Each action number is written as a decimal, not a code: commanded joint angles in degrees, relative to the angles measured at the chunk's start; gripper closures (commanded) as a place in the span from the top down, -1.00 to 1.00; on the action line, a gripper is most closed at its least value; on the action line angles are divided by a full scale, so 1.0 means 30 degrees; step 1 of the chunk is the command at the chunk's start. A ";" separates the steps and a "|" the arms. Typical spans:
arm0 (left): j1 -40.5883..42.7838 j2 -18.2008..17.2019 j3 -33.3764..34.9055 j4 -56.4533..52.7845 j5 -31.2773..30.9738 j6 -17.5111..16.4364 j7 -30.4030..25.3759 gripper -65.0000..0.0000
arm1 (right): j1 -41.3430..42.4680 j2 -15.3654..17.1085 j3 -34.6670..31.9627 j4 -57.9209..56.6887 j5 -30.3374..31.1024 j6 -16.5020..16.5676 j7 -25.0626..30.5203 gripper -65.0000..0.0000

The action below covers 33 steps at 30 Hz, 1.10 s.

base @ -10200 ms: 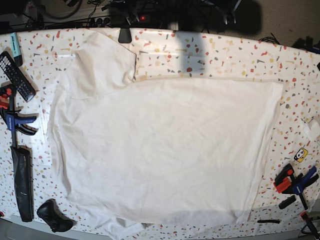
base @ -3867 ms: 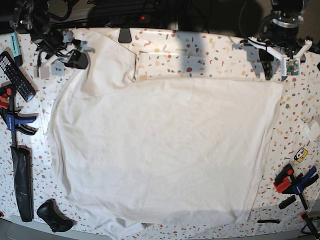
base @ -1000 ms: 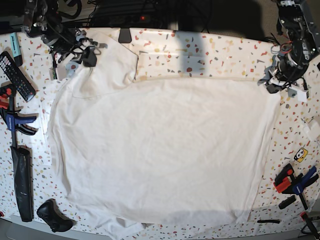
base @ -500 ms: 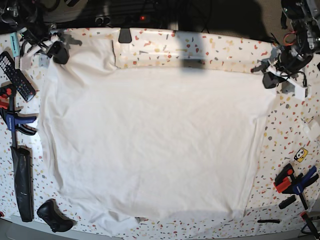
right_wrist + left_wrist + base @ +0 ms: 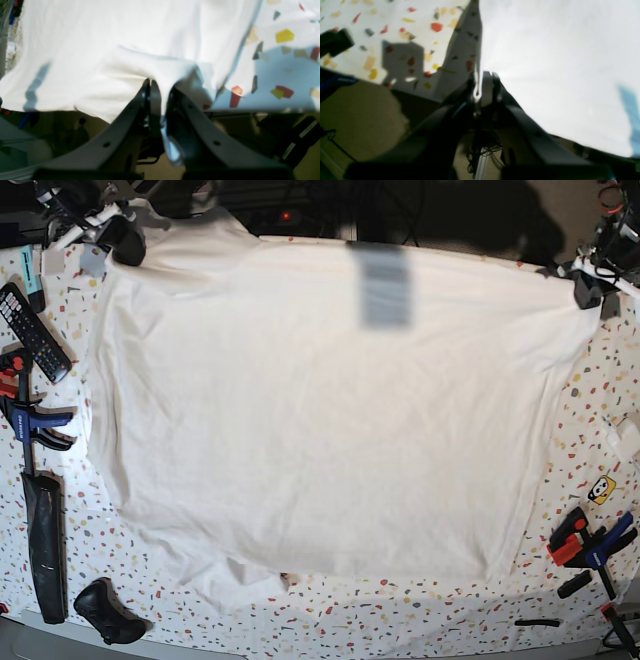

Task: Fold the T-shirt properly
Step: 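Lift the shoulder edge and pull it over the shirt body toward the hem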

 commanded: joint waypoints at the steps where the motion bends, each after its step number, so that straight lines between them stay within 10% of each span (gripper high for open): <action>1: 0.0007 -0.0262 -0.0204 0.0372 -0.0335 -0.0160 -0.0503 -1.00 | -0.0109 0.0270 0.0182 0.0488 0.0313 0.0216 0.0663 -1.00; 33: -0.3104 -0.0255 0.2208 0.0350 0.1814 -0.0750 -0.2674 -1.00 | 0.8072 0.0270 0.0168 0.0758 -0.3942 0.0216 -0.2397 -1.00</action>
